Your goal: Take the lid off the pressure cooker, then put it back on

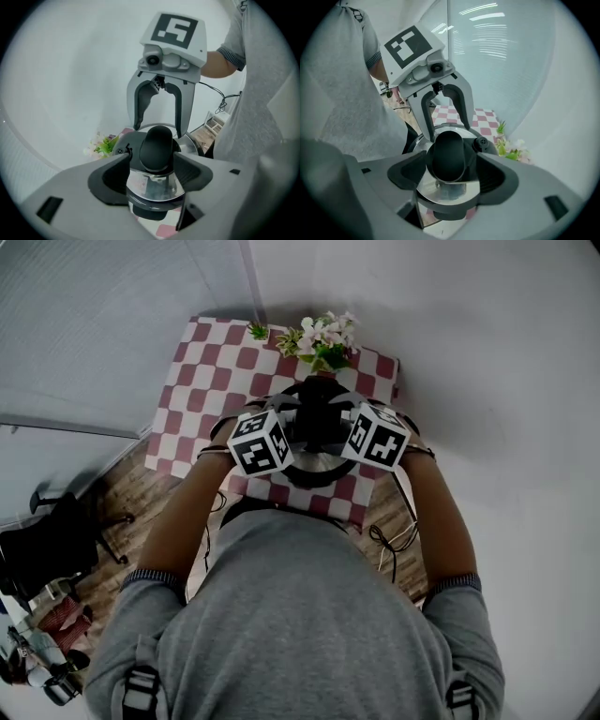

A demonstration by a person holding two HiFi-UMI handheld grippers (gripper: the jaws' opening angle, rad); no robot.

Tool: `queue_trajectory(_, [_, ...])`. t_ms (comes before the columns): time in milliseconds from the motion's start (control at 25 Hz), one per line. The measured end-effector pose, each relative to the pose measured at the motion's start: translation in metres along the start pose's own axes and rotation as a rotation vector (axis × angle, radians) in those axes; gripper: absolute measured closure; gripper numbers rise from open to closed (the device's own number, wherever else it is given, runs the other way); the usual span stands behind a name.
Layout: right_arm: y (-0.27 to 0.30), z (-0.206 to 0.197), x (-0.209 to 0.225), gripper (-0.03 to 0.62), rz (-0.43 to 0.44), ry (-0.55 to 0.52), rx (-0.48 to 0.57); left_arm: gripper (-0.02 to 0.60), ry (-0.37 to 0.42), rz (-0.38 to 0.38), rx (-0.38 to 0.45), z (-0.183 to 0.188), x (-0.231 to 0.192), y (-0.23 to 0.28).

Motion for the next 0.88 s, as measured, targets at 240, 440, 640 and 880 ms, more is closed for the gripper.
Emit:
queue_trajectory(240, [-0.037,0.007,0.001,0.268,-0.188,0.129,0.192,0.265,-0.065,0.146,0.224,0.01,-0.01,-0.037])
queue_trajectory(440, [-0.072,0.014,-0.01,0.287,-0.409,0.285,0.437,0.265,-0.152,0.211,0.474,0.018,-0.002,-0.07])
queue_trajectory(640, [-0.084,0.017,-0.045,0.301,-0.564,0.41,0.591,0.267,-0.173,0.241,0.663,0.02,0.018,-0.103])
queue_trajectory(880, [-0.084,0.032,-0.106,0.342,-0.709,0.441,0.72,0.268,-0.244,0.241,0.769,-0.002,0.056,-0.136])
Point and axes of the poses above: the fingertips, and each gripper's own axes: y forward along the fingers, x to its right, z out of its top, the point moved 5 cm from there along -y, backward along the fingers, and after that the axes turned 2 degrees about y, right-handed, at the moved point
